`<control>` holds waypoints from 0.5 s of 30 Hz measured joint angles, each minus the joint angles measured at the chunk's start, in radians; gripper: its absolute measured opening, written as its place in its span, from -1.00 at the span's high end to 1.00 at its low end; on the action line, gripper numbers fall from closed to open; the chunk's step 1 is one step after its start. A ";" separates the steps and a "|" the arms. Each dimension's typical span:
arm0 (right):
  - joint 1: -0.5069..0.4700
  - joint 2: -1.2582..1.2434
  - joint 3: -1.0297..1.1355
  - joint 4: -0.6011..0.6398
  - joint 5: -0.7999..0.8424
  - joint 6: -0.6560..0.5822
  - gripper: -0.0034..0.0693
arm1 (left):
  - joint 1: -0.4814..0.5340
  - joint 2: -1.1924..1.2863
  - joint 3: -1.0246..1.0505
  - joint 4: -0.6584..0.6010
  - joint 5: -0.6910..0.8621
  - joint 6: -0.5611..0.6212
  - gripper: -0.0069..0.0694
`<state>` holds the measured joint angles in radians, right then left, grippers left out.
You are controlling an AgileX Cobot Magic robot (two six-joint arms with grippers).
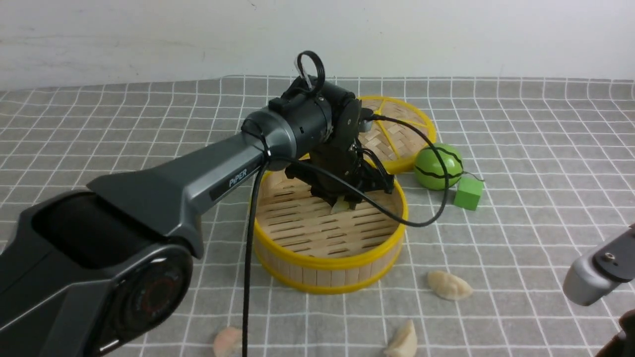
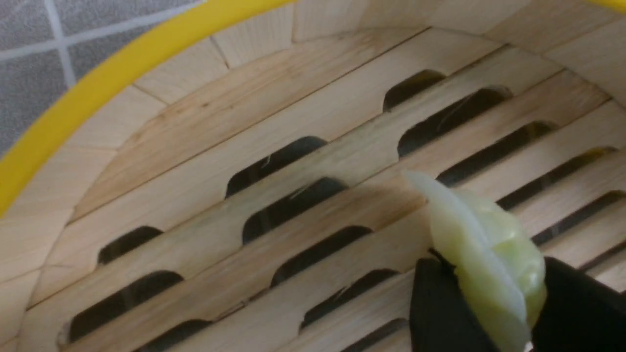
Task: Put the dumplings into the steamer on the table with the grey tablecloth.
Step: 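Place the dumpling into the bamboo steamer basket with the left gripper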
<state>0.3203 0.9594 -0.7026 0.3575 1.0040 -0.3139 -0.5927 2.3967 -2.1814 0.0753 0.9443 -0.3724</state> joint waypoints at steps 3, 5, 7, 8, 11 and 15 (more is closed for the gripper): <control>0.000 0.000 0.000 0.000 0.000 0.000 0.87 | 0.000 0.000 -0.001 0.001 -0.003 0.000 -0.10; 0.000 0.000 0.000 0.000 0.000 0.000 0.87 | 0.000 -0.007 -0.001 0.001 0.006 0.000 -0.24; 0.000 0.000 0.000 0.000 0.000 0.000 0.87 | 0.000 -0.031 -0.001 0.000 0.036 -0.004 -0.37; 0.000 0.000 0.000 0.000 -0.001 0.000 0.87 | 0.000 -0.052 -0.001 0.001 0.050 -0.004 -0.40; 0.000 0.000 0.000 0.000 -0.007 0.000 0.87 | 0.000 -0.141 -0.001 0.015 0.109 0.002 -0.44; 0.000 0.000 0.000 0.000 -0.028 0.000 0.86 | 0.000 -0.289 -0.001 0.060 0.204 0.026 -0.45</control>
<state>0.3203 0.9594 -0.7026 0.3575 0.9763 -0.3139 -0.5927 2.1079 -2.1827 0.1352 1.1480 -0.3463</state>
